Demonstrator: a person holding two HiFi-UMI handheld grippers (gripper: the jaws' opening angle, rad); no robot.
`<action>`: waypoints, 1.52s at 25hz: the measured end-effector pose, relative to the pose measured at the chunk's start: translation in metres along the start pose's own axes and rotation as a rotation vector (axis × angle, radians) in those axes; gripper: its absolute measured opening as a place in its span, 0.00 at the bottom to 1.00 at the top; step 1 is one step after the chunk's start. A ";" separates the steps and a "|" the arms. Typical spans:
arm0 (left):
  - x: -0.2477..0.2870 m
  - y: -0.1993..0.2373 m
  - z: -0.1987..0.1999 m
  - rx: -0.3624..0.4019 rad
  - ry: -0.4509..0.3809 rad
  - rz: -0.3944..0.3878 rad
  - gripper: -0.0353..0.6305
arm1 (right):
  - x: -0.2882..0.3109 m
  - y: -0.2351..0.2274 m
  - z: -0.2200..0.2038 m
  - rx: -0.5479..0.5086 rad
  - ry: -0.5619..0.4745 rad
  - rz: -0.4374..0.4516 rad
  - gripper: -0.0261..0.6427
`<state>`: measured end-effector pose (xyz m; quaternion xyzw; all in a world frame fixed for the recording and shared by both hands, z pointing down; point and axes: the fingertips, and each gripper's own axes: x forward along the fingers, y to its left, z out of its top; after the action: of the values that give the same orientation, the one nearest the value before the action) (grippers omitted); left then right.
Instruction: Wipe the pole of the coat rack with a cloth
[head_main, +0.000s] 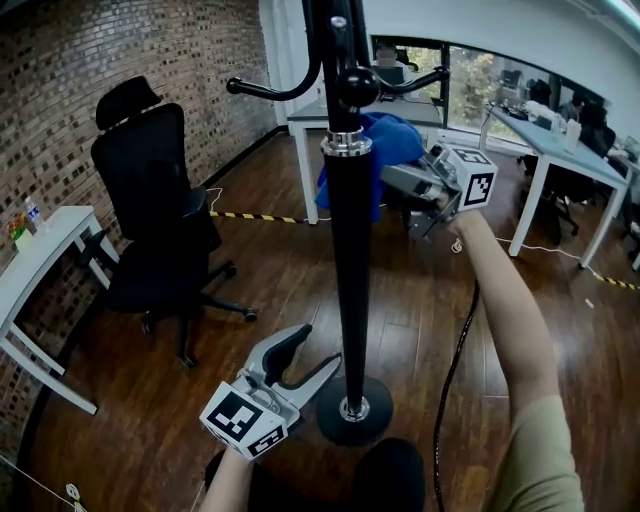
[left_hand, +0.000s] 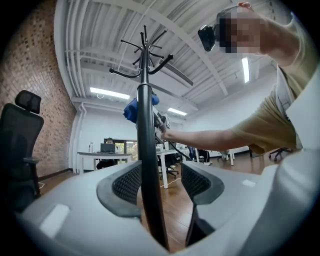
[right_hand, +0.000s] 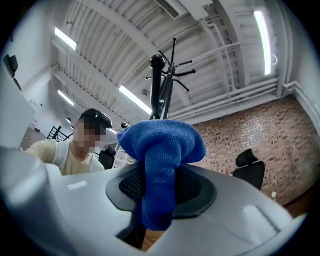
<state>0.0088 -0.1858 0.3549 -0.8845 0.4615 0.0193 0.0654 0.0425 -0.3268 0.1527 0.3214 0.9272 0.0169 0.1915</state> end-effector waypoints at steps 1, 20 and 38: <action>-0.001 0.000 -0.001 -0.004 -0.001 0.006 0.40 | -0.005 0.005 -0.003 -0.006 -0.025 0.006 0.20; -0.009 -0.012 -0.145 -0.137 0.088 -0.065 0.39 | -0.150 0.068 -0.398 0.303 0.459 -0.233 0.21; -0.046 0.025 -0.291 -0.151 0.175 -0.030 0.37 | -0.290 0.119 -0.767 0.565 0.871 -0.735 0.19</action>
<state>-0.0455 -0.2010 0.6453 -0.8919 0.4496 -0.0242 -0.0418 0.0413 -0.3366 0.9810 -0.0161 0.9386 -0.1660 -0.3019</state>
